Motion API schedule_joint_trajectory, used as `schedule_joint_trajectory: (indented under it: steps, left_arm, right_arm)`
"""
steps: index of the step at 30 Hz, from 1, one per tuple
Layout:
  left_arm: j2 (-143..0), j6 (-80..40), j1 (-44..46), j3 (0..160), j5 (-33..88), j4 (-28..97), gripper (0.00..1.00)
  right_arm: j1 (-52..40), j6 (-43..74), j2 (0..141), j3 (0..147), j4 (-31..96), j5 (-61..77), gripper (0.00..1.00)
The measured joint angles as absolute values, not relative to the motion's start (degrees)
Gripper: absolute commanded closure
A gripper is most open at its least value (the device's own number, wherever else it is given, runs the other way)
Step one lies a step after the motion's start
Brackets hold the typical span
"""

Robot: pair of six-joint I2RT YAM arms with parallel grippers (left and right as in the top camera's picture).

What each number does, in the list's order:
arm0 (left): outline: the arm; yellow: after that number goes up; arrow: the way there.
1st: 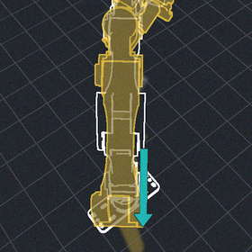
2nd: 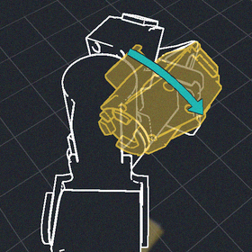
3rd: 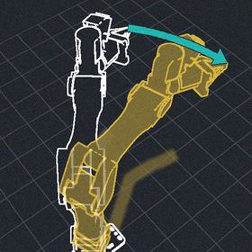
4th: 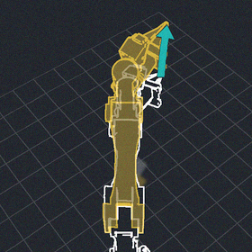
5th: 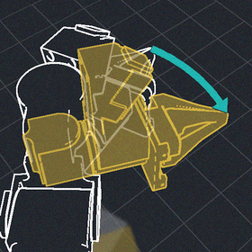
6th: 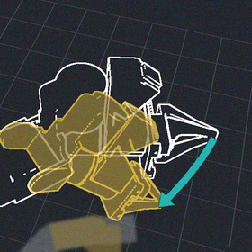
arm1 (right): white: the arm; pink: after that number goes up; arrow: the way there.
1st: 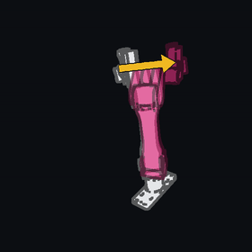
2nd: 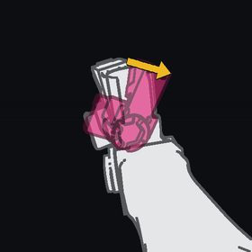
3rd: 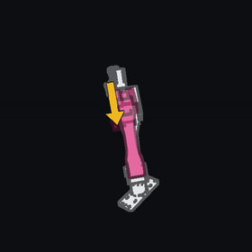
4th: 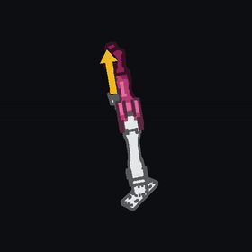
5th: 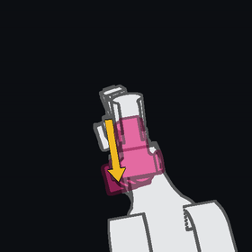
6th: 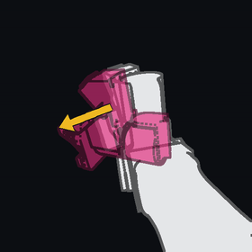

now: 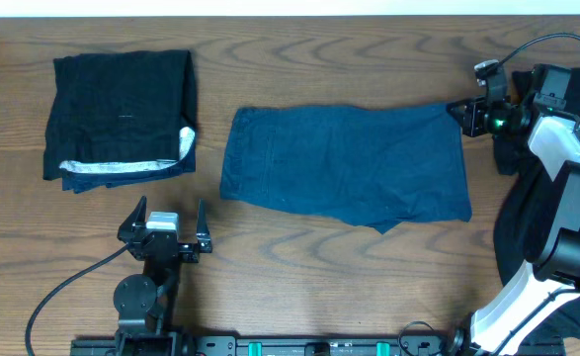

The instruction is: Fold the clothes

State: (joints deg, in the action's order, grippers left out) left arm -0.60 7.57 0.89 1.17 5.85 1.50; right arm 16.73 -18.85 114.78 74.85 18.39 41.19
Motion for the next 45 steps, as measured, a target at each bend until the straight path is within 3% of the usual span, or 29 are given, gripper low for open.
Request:
schedule_joint_trajectory:
  steps: [6, 14, 26, 45]
  left_arm:
    - [-0.6, 7.6, 0.9, 1.2, 5.8, 1.5, 0.02]
    - [-0.6, 7.6, 0.9, 1.2, 5.8, 1.5, 0.02]
    - [-0.6, 7.6, 0.9, 1.2, 5.8, 1.5, 0.02]
    - [-0.6, 7.6, 0.9, 1.2, 5.8, 1.5, 0.02]
  right_arm:
    - [16.0, -20.1, 114.8, 74.8, 19.2, 41.1, 0.99]
    - [15.5, -20.2, 114.8, 74.8, 20.7, 40.9, 0.99]
    - [10.7, -17.2, 114.8, 74.9, 40.5, 38.7, 0.99]
    - [1.3, -14.7, 114.8, 74.9, 38.4, 20.7, 0.99]
